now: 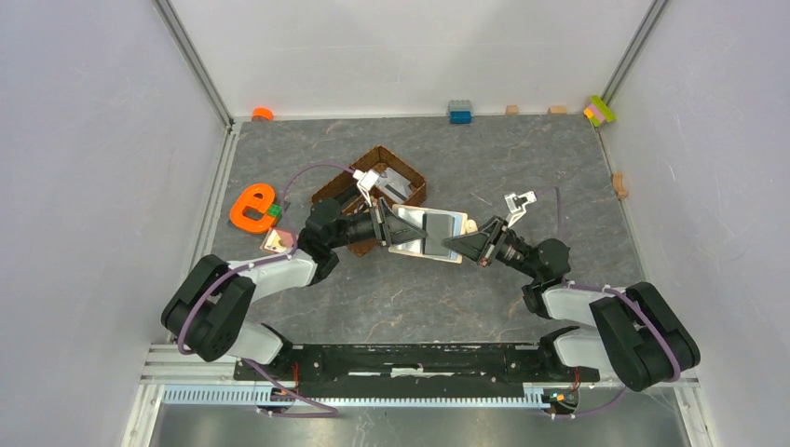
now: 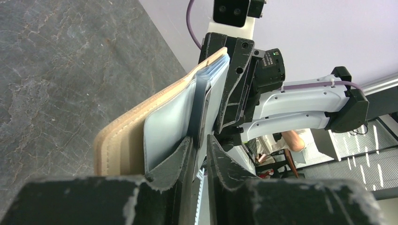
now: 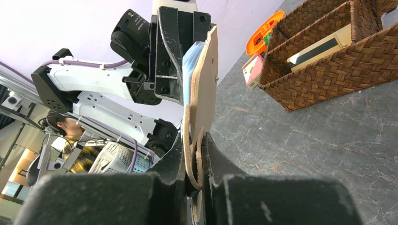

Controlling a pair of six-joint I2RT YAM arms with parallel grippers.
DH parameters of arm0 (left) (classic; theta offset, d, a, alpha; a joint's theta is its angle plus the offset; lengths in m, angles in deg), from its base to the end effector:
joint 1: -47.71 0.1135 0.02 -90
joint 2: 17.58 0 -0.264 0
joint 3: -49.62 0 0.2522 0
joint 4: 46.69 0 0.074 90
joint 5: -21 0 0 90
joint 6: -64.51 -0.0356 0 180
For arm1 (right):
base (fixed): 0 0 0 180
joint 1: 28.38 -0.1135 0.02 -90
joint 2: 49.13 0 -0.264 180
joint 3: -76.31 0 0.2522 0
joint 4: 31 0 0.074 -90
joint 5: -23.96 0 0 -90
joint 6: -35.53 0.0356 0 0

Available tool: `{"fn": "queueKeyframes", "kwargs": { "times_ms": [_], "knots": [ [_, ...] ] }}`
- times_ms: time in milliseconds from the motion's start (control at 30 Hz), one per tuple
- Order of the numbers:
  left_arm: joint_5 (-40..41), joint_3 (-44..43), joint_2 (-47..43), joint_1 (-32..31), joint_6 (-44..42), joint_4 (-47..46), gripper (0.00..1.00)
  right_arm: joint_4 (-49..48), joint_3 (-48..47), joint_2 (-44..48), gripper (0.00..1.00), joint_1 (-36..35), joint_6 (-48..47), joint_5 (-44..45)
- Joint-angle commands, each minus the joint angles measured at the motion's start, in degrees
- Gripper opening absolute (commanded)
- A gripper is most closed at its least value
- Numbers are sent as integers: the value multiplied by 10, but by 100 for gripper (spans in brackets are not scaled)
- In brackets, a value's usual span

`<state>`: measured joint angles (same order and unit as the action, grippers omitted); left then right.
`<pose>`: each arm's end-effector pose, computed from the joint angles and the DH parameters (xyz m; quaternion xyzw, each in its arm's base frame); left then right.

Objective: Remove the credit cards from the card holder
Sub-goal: Remove the credit card from the card holder.

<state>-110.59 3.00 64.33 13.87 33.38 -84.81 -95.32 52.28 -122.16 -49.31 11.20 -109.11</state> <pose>0.2271 -0.1807 0.2341 0.1114 0.6849 -0.6590 0.2903 0.1827 0.0959 0.2021 -0.0551 0.6328 0.6692 0.3855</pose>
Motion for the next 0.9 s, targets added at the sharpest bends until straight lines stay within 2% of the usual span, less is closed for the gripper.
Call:
{"fn": "queueKeyframes", "kwargs": {
  "times_ms": [0,67,200,300,700,733,767,867],
  "knots": [
    [5,-17,-24,-1,-23,-13,21,-29,-20,-1,0,-10,-10,-11],
    [8,-16,-25,-1,-26,-7,23,1,-25,1,0,-12,-27,-10],
    [11,-15,-30,1,-28,-2,34,30,-34,1,0,-21,-44,-10],
    [16,-14,-34,2,-34,7,38,38,-39,-1,0,-27,-49,-12],
    [28,-13,-41,4,-47,33,39,125,-68,3,0,-48,-103,-13],
    [30,-13,-41,4,-48,34,38,126,-68,3,0,-48,-103,-14],
    [31,-13,-42,5,-49,36,32,126,-68,3,0,-48,-104,-14],
    [43,-14,-45,8,-58,60,7,125,-69,3,4,-48,-103,-18]
  ]
}}
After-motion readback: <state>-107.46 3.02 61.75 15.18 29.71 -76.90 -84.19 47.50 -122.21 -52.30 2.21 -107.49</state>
